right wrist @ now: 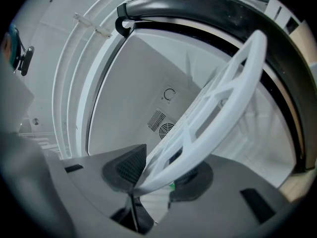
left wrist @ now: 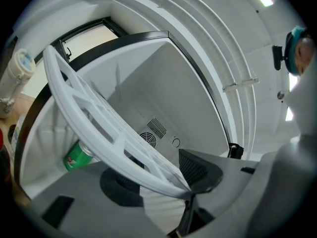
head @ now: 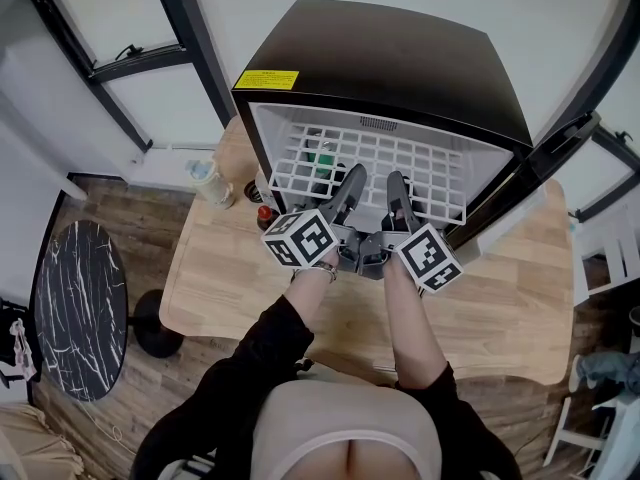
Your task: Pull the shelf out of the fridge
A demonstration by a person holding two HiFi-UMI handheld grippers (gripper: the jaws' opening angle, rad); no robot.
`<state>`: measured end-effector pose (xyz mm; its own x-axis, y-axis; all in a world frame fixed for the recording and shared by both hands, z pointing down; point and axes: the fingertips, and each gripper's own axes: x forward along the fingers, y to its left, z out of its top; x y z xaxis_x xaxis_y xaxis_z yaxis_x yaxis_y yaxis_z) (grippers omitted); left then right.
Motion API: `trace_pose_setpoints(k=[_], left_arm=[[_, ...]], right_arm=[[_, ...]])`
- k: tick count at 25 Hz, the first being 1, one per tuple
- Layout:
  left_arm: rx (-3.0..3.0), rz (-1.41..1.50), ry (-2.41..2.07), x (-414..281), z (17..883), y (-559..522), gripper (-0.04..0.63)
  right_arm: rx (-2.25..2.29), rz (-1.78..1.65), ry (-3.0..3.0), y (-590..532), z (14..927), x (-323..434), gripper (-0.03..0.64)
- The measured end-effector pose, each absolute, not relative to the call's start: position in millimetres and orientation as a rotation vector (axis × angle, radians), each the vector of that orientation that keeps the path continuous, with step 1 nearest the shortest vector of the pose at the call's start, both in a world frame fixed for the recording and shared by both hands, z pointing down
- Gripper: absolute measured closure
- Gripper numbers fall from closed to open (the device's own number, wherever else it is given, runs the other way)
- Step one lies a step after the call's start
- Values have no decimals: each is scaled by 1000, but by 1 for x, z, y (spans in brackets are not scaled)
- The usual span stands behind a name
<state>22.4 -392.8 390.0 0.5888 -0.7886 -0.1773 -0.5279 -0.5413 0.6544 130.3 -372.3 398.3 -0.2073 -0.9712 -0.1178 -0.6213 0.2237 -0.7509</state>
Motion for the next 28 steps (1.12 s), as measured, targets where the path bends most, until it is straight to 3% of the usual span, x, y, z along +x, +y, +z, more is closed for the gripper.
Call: trace_pose_setpoints(k=[28], left_arm=[[2250, -634, -1033, 18, 392, -378, 385]], right_arm=[[-1449, -774, 1922, -357, 399, 127, 459]])
